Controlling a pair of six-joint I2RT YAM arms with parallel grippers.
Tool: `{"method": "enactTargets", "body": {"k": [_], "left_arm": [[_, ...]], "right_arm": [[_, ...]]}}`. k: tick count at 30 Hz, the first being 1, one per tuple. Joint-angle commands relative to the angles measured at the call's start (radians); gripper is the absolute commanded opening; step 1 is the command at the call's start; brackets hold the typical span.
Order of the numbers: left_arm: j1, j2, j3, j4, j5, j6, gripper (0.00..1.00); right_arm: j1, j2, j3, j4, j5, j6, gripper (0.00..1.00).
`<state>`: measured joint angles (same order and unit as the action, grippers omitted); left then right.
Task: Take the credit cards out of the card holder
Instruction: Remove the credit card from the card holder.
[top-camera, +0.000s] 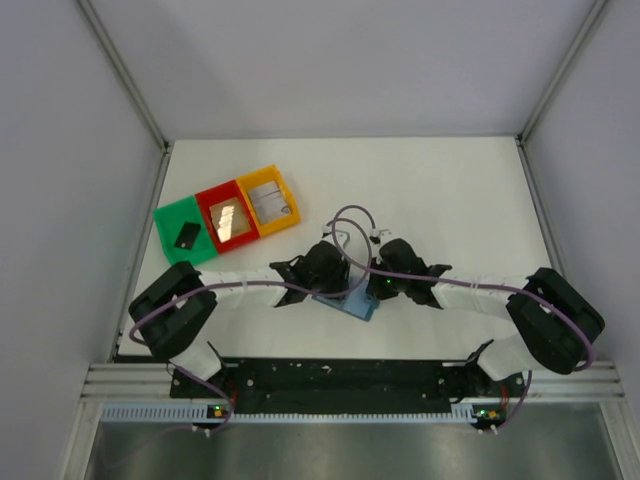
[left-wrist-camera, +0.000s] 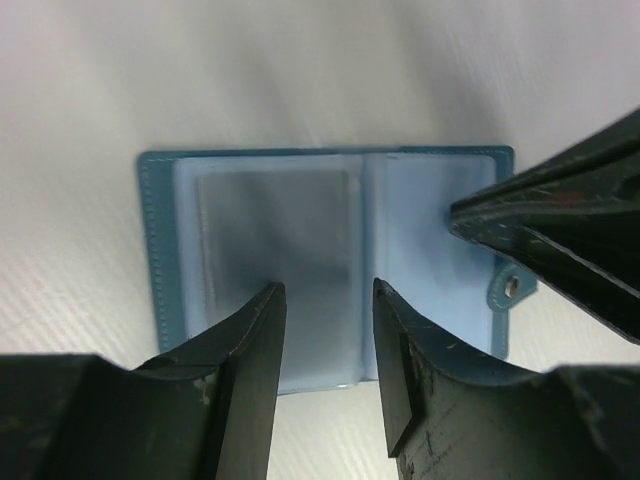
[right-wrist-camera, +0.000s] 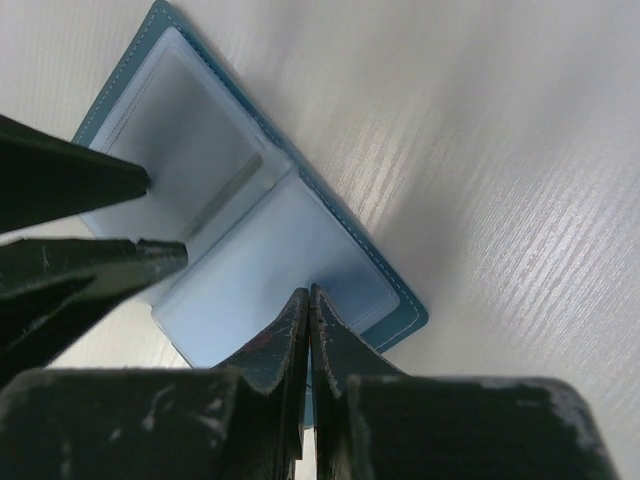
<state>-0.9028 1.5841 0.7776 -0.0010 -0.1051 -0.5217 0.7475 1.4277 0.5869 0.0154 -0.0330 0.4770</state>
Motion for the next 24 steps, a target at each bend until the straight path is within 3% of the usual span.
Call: {"method": "enactTargets", "body": {"k": [1, 16, 24], "left_arm": [[-0.022, 0.033, 0.011, -0.007, 0.162, -0.052, 0.45], [-0.021, -0.024, -0.037, 0.107, 0.228, -0.141, 0.45], [0.060, -0.214, -0.104, 0.115, 0.160, -0.161, 0.47]], "right_arm": [[-0.008, -0.015, -0.013, 0.040, -0.022, 0.018, 0.00], [-0.027, -0.101, -0.026, 0.092, -0.051, 0.049, 0.01], [-0.028, -0.095, 0.008, 0.037, -0.044, 0.029, 0.03]]}}
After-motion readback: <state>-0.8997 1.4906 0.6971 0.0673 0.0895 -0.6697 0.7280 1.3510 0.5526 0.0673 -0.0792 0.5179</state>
